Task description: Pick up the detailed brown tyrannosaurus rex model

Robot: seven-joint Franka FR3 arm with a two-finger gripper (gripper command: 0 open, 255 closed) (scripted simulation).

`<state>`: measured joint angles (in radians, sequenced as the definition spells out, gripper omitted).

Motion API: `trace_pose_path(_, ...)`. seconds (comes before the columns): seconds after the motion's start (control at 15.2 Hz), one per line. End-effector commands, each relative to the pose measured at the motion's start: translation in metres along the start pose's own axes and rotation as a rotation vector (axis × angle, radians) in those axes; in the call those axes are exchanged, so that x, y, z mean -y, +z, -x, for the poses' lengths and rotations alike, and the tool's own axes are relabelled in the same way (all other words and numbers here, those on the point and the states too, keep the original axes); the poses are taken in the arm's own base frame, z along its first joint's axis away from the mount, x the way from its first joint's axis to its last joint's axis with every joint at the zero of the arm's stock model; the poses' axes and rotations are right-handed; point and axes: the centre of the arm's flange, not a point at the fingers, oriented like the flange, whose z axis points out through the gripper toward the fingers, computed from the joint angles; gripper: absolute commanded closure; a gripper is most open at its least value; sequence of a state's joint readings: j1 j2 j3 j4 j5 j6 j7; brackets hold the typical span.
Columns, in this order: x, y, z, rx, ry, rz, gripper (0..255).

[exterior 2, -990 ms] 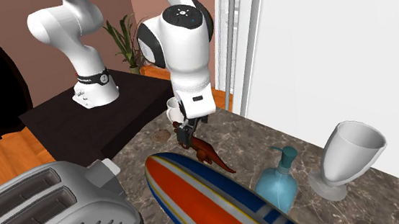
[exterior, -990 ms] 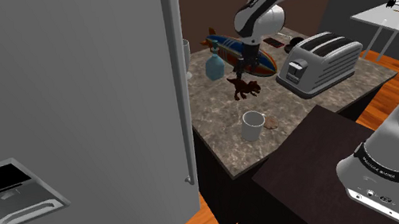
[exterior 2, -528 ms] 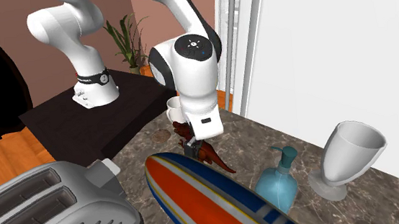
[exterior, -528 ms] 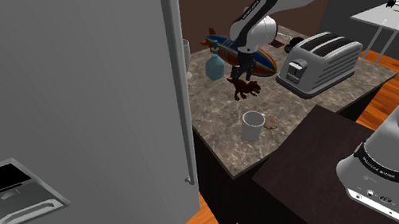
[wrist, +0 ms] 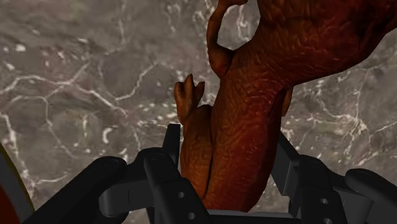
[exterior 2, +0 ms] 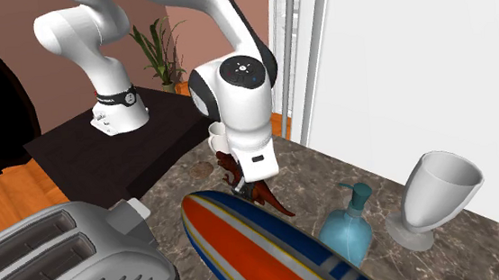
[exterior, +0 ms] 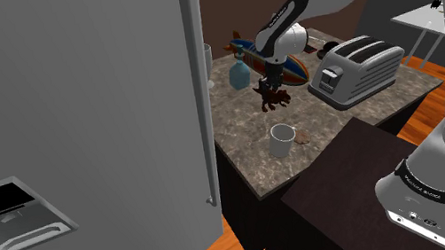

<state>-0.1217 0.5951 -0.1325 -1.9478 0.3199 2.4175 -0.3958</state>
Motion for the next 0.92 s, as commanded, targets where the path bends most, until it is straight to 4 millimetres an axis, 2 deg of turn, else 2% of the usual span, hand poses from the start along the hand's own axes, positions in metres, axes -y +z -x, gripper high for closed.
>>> trace_pose_path(0.0, 0.001, 0.001, 0.000, 0.002, -0.001, -0.001, 255)
trace_pose_path(0.33, 0.000, 0.000, 0.000, 0.002, -0.001, -0.001, 255)
trace_pose_path(0.86, 0.006, -0.041, 0.003, 0.002, -0.001, -0.001, 255)
